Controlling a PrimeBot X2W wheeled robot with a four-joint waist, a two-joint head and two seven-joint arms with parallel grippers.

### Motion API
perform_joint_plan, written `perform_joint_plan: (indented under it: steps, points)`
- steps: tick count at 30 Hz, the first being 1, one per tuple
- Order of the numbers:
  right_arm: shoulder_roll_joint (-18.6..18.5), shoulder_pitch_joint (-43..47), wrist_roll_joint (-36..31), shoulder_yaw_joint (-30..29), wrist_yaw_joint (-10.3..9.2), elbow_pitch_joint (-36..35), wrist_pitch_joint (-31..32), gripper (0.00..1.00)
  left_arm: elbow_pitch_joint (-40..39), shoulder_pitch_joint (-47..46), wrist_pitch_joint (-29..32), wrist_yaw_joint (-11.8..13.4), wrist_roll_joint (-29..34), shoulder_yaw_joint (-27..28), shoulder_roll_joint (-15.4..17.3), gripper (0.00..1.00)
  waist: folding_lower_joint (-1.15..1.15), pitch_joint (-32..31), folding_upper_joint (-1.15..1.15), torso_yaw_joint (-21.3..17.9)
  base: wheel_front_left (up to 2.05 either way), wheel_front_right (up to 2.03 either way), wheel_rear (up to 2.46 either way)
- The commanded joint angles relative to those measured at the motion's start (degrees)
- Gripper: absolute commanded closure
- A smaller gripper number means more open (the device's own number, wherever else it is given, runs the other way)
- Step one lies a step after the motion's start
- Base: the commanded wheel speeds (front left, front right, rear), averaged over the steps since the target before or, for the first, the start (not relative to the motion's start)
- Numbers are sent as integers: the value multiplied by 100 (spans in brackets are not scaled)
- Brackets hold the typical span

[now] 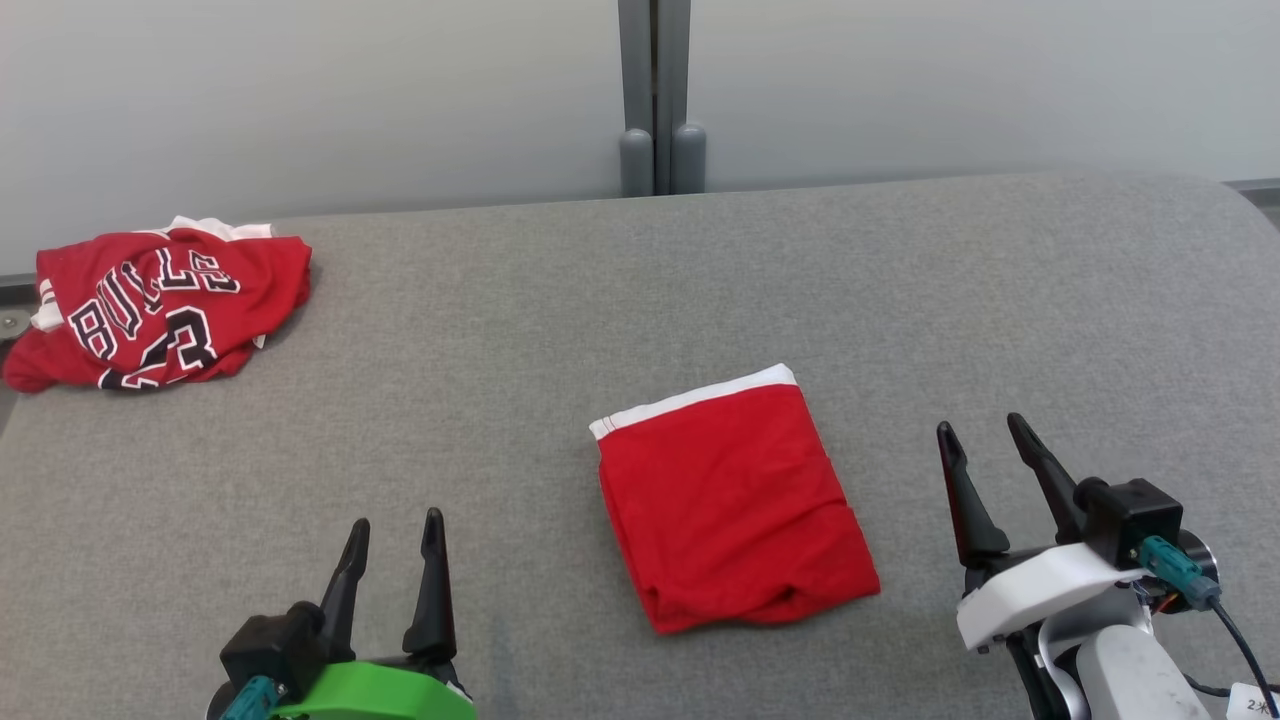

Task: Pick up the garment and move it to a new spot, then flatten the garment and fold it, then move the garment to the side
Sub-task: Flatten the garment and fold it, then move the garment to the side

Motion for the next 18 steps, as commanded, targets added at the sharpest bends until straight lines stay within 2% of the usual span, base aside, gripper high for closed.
perform_joint_plan:
  steps: [1, 18]
  points:
    - [-12, 95, 57, -26, -8, 5, -24, 0, -49, 115, -3, 22, 12, 16, 14, 0, 0, 0, 0, -8, 0, 0, 0]
    - [-13, 73, 23, -6, -8, 270, -24, 0, -27, 171, -2, 56, 39, 14, 14, 0, 0, 9, 0, -16, 0, 0, 0]
